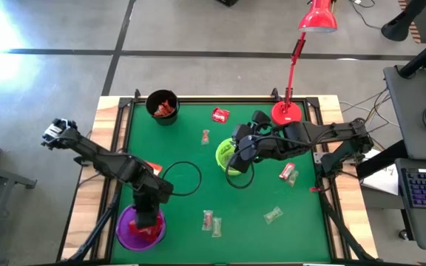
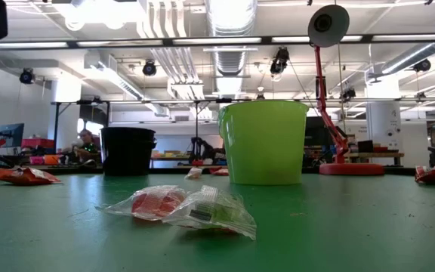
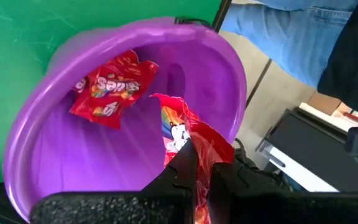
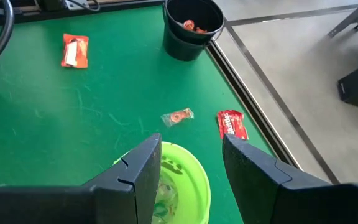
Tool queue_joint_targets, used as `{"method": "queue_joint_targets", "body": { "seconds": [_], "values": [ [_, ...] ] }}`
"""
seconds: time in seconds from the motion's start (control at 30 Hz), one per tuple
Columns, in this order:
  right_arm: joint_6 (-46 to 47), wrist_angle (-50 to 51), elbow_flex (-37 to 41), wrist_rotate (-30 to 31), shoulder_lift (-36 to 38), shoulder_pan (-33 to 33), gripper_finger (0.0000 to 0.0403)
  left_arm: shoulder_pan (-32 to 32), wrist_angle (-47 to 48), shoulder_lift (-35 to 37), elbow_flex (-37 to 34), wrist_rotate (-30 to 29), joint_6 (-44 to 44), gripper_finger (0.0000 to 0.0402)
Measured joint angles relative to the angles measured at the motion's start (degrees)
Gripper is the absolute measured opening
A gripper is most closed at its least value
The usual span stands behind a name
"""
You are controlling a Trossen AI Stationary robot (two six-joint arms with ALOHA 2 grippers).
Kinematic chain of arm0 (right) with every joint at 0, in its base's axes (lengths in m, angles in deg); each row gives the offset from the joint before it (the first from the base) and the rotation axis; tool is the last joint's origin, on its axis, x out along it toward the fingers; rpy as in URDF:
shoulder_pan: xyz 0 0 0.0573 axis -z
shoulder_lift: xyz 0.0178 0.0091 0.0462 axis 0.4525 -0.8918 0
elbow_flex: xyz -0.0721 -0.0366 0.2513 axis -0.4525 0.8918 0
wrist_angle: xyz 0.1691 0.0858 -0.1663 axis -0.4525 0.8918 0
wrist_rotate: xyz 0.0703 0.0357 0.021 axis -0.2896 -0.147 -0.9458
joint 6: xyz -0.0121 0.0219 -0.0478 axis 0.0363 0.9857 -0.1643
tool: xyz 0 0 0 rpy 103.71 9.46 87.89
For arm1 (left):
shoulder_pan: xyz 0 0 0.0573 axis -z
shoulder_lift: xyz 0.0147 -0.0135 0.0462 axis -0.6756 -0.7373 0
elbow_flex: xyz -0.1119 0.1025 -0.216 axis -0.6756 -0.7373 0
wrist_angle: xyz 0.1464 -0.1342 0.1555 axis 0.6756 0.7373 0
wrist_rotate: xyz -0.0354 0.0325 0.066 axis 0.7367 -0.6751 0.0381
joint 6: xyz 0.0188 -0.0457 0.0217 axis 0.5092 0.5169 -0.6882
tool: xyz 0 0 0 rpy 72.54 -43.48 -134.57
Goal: Sort candy
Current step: Put the red candy into the violet bucket
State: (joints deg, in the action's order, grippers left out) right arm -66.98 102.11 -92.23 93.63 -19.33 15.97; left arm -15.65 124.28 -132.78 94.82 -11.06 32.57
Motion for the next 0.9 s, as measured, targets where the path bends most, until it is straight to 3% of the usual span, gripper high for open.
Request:
{"method": "queue_joint_targets", "body": {
  "seconds": [0.37,0.53,0.67,0.9],
  "values": [
    [0.3,-0.1,0.0,0.0,0.0,0.0,0.0164,0.1,0.7,0.0,-0.1,1.6,-0.2,0.0070],
    [0.2,-0.1,0.0,0.0,0.0,0.0,0.0164,0.1,2.8,0.0,-0.1,1.1,-5.5,0.0097],
    [-0.7,-0.3,0.0,0.0,0.0,0.6,0.0164,-0.4,4.0,0.3,-0.1,-5.4,-8.7,0.0100],
    [-0.8,-0.7,0.0,0.0,0.0,4.1,0.0164,-4.5,9.2,0.4,5.2,-24.8,-14.6,0.0100]
  ]
}}
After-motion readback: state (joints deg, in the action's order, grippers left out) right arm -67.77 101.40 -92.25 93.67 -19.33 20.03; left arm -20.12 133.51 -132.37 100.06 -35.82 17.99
